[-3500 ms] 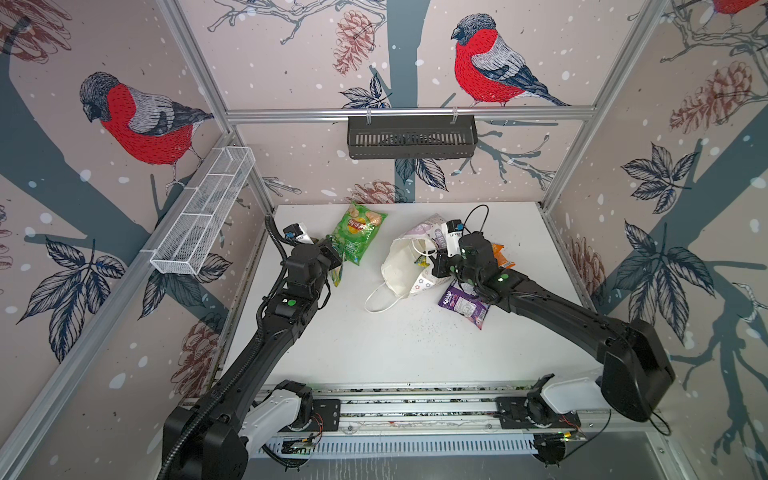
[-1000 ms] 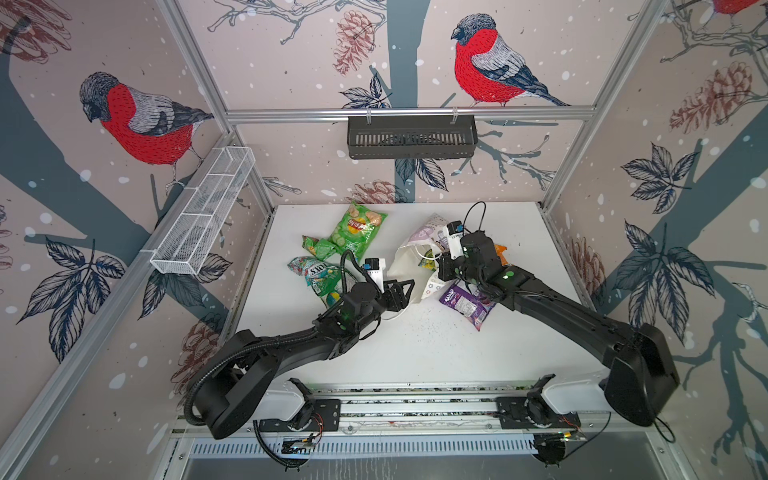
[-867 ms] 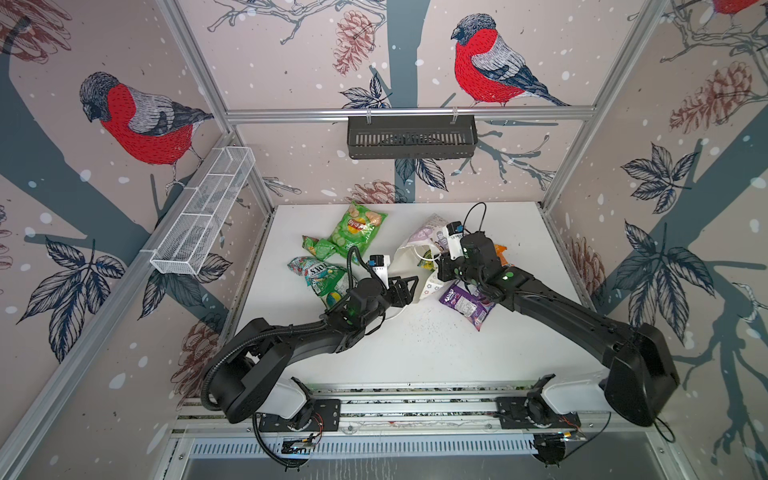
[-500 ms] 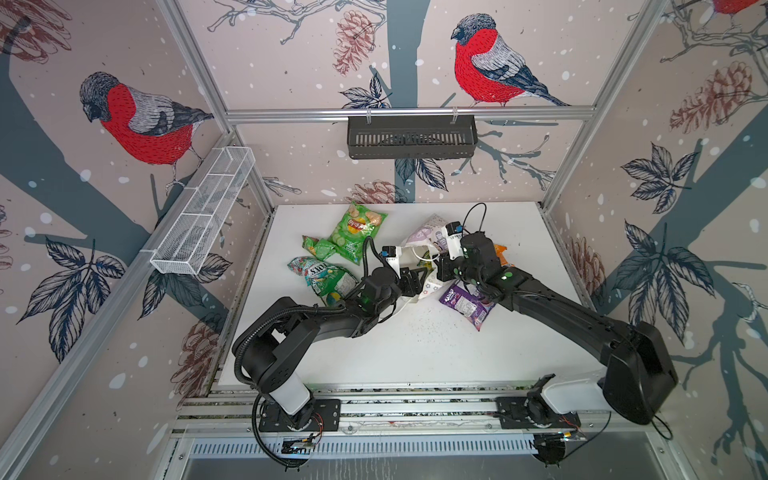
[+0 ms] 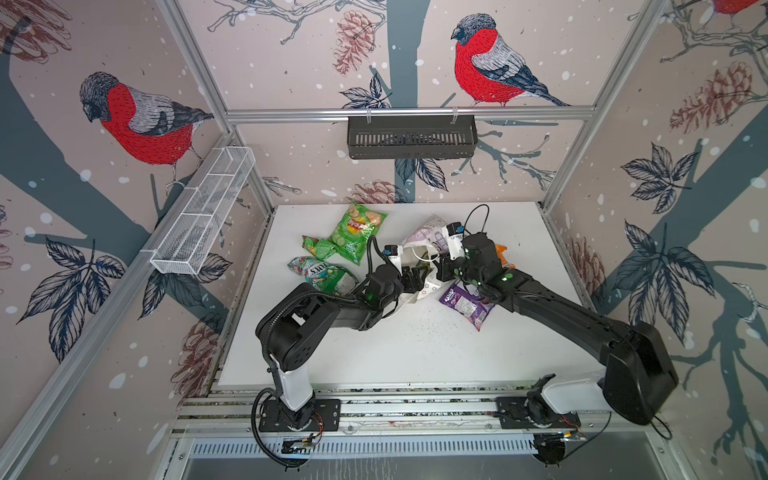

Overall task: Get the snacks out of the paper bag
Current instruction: 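Reach the left gripper into the bag toward the remaining yellow packet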

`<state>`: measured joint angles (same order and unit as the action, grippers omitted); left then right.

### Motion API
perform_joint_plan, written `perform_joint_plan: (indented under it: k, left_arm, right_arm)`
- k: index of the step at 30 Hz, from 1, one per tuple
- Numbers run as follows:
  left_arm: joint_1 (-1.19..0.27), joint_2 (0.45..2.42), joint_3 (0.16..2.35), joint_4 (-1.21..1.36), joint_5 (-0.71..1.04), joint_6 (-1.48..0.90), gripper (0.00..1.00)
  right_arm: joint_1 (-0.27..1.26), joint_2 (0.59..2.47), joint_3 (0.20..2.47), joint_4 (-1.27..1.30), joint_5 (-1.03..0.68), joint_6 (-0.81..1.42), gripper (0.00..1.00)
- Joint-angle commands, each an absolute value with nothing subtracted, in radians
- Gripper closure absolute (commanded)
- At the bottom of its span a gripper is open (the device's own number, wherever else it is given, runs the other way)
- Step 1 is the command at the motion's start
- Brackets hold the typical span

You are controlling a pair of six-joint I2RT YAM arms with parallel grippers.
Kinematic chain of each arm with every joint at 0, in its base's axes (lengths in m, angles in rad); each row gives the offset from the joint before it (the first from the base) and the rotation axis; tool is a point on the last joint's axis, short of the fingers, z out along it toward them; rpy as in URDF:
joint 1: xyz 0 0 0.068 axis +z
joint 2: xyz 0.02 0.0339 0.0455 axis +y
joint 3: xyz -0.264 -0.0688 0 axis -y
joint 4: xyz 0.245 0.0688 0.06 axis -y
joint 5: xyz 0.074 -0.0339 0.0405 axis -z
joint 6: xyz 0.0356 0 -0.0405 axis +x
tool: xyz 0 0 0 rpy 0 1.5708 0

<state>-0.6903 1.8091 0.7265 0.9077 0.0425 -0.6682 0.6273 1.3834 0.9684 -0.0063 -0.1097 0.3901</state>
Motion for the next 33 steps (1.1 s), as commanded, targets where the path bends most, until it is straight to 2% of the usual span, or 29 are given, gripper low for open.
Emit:
perform_joint_plan:
  k: [1,14,33]
  left_arm:
    - [-0.675,1.818,0.698,1.066,0.09,-0.719,0.26]
    - [-0.675,1.901,0.724,1.119,0.121,-0.74,0.25]
    - [-0.692,2.075,0.922,1.019,0.144,-0.746,0.18]
  right_arm:
    - [0.624,1.38,0.965,0.055,-0.134,0.409,1.0]
    - [0.615,1.394,0.956,0.075,-0.149,0.438,1.0]
    - [0.615,1.424,0.942,0.121,-0.173,0.466,1.0]
